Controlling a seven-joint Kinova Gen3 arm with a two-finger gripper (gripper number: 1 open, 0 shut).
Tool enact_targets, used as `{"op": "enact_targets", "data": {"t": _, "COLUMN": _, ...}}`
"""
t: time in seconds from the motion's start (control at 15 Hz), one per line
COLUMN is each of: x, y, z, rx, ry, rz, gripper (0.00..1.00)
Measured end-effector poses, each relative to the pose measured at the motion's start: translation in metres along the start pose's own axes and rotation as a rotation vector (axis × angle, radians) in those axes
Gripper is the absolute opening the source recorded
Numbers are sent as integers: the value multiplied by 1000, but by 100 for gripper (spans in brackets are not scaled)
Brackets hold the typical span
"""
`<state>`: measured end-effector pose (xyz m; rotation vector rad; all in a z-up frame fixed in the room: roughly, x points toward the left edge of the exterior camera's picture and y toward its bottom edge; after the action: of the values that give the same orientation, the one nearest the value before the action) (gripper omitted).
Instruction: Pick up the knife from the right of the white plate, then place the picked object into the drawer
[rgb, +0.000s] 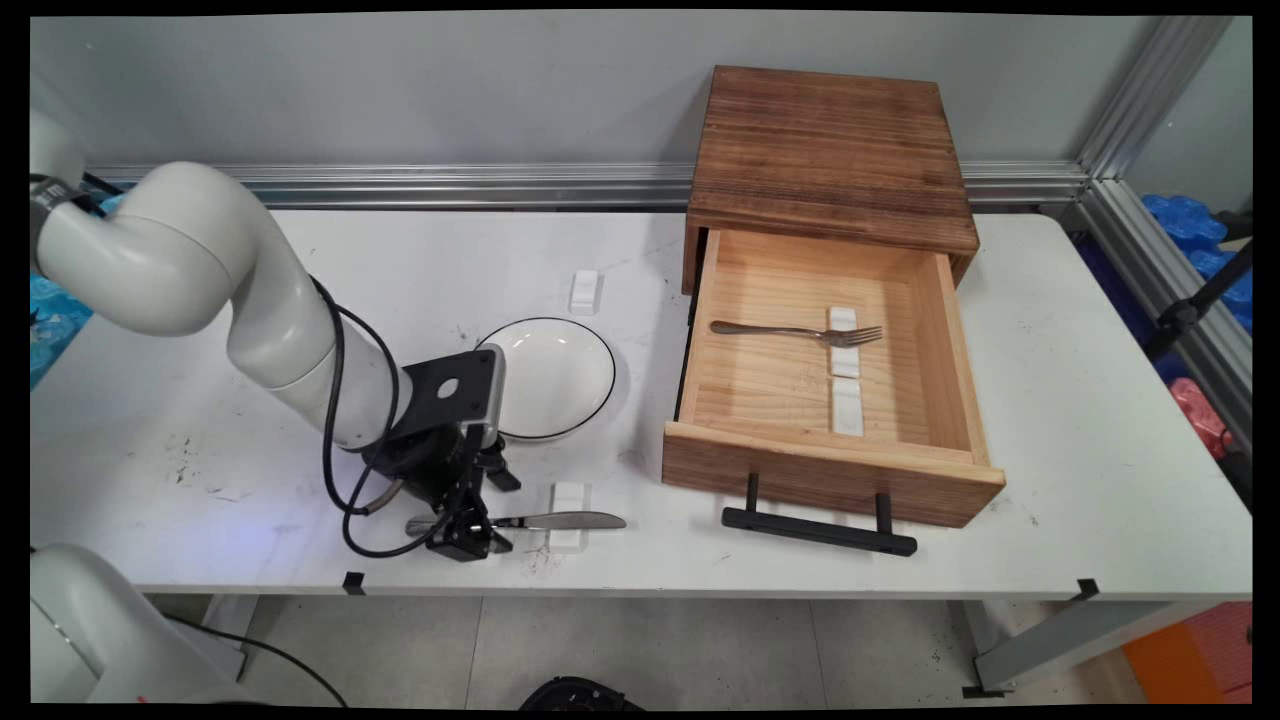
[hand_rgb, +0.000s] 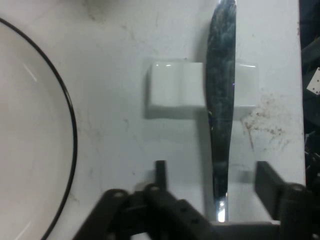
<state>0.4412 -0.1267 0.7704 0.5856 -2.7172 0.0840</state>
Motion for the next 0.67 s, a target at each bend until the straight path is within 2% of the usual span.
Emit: {"op": "enact_targets", "data": {"t": 0.67, "x": 0, "y": 7, "z": -4, "rx": -16, "ry": 6, "rz": 3, "gripper": 0}}
